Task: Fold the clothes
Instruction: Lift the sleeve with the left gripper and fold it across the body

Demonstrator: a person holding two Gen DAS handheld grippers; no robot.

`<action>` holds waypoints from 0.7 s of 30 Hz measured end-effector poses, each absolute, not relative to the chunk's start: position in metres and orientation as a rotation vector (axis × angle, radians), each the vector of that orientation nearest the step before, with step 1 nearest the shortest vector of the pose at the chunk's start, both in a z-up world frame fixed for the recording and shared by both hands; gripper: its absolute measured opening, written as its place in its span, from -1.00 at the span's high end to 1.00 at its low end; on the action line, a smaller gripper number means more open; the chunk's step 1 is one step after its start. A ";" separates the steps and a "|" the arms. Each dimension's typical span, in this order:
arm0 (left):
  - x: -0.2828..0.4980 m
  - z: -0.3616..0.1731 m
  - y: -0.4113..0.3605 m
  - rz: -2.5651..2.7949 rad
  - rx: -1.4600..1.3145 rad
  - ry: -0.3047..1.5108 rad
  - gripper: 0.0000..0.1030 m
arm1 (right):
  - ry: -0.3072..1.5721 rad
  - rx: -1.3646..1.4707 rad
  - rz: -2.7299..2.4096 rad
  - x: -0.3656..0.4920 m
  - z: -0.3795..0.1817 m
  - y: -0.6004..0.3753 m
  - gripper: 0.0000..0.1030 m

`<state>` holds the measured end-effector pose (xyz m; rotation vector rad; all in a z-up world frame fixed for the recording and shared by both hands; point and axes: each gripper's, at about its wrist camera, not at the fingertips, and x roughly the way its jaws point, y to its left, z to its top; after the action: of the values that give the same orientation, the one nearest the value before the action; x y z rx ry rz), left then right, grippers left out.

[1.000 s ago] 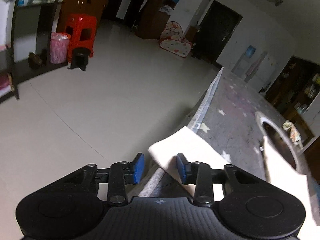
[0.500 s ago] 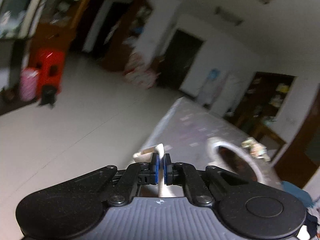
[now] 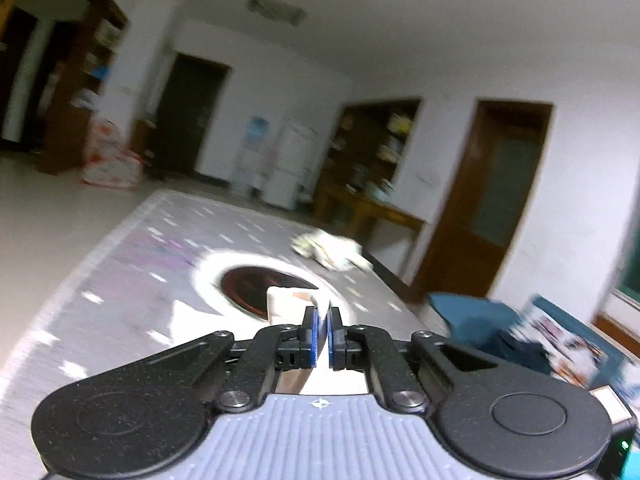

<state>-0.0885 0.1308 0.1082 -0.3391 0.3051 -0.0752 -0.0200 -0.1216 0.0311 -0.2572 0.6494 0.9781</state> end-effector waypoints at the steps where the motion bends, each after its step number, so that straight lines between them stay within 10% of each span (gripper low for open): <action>1: -0.082 0.102 0.121 -0.101 -0.336 0.330 0.89 | 0.653 -0.255 0.974 -0.020 0.030 -0.123 0.10; 21: -0.094 0.049 0.198 0.113 -0.364 0.579 0.54 | 0.688 -0.184 0.931 0.004 0.029 -0.128 0.11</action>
<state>-0.0945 0.1982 0.0493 -0.3637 0.5788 0.1126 0.0042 -0.1282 0.0291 -0.1844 0.6877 0.9312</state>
